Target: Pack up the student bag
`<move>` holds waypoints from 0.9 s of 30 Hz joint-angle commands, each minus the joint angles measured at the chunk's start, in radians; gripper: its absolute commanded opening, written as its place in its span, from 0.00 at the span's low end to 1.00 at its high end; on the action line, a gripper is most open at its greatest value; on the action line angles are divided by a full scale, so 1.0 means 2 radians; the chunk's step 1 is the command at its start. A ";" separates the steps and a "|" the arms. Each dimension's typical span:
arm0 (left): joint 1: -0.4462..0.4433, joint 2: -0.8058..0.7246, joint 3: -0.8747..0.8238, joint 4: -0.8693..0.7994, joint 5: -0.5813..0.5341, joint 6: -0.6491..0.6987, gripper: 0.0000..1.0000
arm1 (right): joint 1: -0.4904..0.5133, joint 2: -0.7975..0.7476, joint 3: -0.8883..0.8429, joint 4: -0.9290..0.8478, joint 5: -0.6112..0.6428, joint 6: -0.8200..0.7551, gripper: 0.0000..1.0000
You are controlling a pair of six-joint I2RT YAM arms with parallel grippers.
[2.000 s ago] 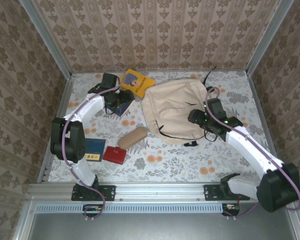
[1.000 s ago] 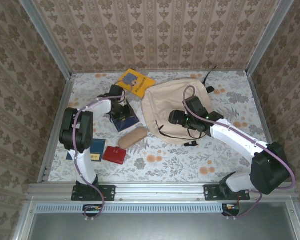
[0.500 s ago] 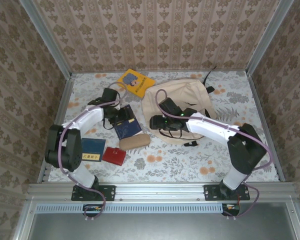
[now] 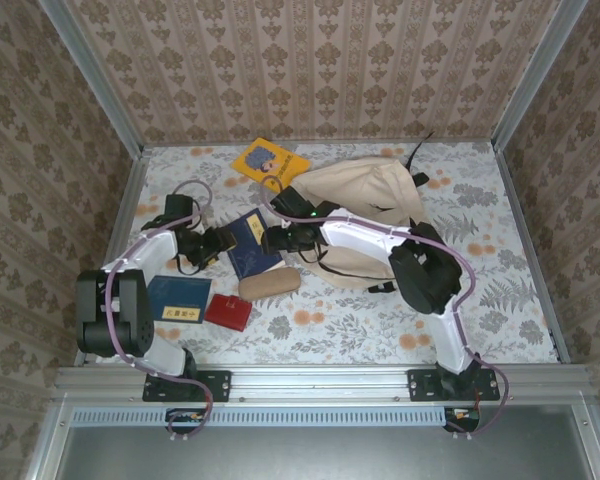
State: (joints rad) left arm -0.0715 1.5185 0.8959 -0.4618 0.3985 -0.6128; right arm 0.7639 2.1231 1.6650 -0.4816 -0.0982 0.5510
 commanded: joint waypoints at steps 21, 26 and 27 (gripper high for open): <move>-0.026 0.075 -0.026 0.081 0.064 -0.036 0.56 | -0.004 0.091 0.051 -0.031 -0.066 0.017 0.45; -0.026 0.071 -0.022 0.105 0.118 -0.025 0.55 | -0.012 0.091 0.044 0.000 -0.101 0.030 0.41; -0.025 0.068 -0.022 0.116 0.143 -0.023 0.55 | -0.013 0.091 0.043 0.002 -0.105 0.032 0.40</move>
State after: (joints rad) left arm -0.1108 1.6508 0.8482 -0.3046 0.5144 -0.6765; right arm 0.7433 2.2810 1.7676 -0.5262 -0.2264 0.5854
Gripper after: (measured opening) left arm 0.549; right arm 0.408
